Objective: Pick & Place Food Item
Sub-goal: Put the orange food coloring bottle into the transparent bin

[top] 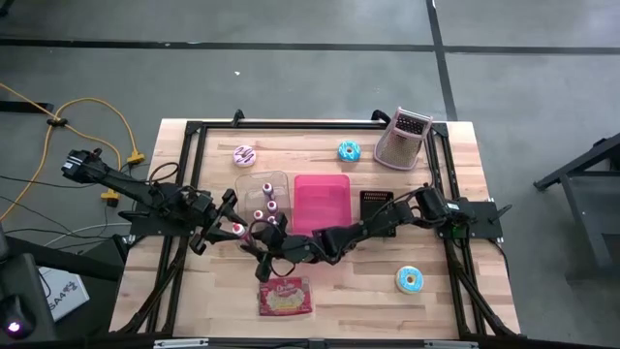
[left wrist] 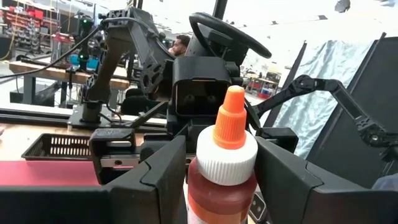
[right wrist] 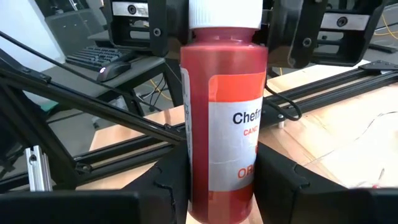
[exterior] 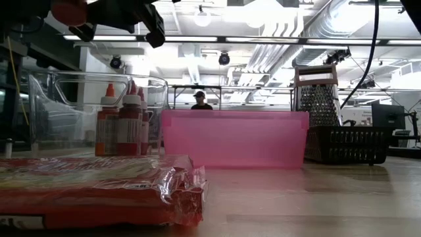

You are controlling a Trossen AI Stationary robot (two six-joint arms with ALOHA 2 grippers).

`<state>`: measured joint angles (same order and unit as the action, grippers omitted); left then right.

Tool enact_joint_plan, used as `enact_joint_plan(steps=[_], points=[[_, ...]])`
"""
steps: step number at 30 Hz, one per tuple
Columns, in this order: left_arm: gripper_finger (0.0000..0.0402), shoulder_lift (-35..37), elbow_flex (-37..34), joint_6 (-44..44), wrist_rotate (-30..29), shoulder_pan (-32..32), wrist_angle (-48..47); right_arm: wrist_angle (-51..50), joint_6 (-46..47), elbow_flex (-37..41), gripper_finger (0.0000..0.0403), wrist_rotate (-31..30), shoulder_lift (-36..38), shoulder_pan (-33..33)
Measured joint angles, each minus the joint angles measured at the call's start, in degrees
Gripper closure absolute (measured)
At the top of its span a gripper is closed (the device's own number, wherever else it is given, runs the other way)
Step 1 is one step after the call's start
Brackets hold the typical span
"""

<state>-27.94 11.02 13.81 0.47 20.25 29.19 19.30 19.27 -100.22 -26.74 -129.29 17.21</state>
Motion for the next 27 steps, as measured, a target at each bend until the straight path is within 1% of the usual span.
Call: enact_joint_plan(steps=[11, 27], points=[[0.0229, -0.02, 0.00, 0.08, 0.00, 0.00, -0.11, -0.58, 1.90, 0.00, 0.0273, -0.16, 0.00, 0.74], [0.0280, 0.00, 0.00, 0.10, 0.07, 0.02, 0.00, -0.62, 2.00, 0.00, 0.0273, -0.29, 0.00, 0.74]])
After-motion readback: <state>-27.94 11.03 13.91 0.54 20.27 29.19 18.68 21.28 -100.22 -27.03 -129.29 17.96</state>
